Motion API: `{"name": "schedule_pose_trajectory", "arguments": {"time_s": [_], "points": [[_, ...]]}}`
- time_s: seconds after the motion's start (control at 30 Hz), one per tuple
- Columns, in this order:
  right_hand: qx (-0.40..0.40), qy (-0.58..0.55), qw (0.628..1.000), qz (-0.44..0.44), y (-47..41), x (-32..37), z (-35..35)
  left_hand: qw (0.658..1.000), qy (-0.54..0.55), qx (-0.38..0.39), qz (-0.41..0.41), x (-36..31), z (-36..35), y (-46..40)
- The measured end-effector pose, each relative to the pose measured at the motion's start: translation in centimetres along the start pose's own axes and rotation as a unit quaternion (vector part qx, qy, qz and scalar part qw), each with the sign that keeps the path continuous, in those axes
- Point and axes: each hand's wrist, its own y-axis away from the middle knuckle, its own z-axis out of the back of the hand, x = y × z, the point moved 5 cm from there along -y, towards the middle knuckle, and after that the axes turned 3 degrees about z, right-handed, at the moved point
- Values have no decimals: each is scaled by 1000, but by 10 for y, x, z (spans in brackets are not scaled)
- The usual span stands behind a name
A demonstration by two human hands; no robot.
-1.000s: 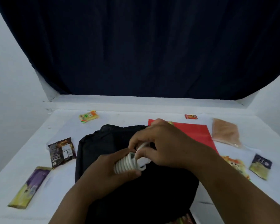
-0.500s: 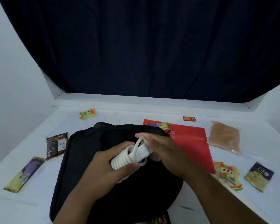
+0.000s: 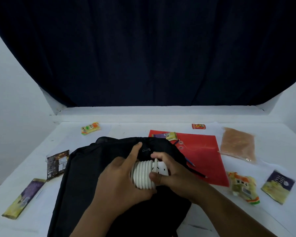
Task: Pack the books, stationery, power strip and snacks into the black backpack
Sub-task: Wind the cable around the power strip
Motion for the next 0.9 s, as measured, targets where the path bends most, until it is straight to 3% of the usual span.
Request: {"name": "schedule_pose_trajectory", "arguments": {"time_s": [0.13,0.33,0.4,0.6,0.7,0.8,0.83,0.9], "points": [[-107,-29,994,13,11,-5,12,996,4,-61,-63,-15,-6,-14],[-175,-257,950,-12,20,-15,40,986,2,-101,-132,-52,-29,-36],[-211,-244,946,-7,22,-21,55,987,13,-77,-138,-63,-40,-46],[-279,-252,927,0,36,-51,85,976,127,93,-151,-83,-69,-65],[-315,-313,895,-27,43,-74,93,972,174,40,-152,-86,-64,-71],[-367,-346,862,-45,50,-92,103,954,258,-120,-91,-69,-63,-67],[-383,-347,855,-47,52,-97,107,951,274,-135,-39,-60,-71,-65],[-405,-339,848,-45,54,-105,113,958,267,-86,66,-45,-98,-58]]}}
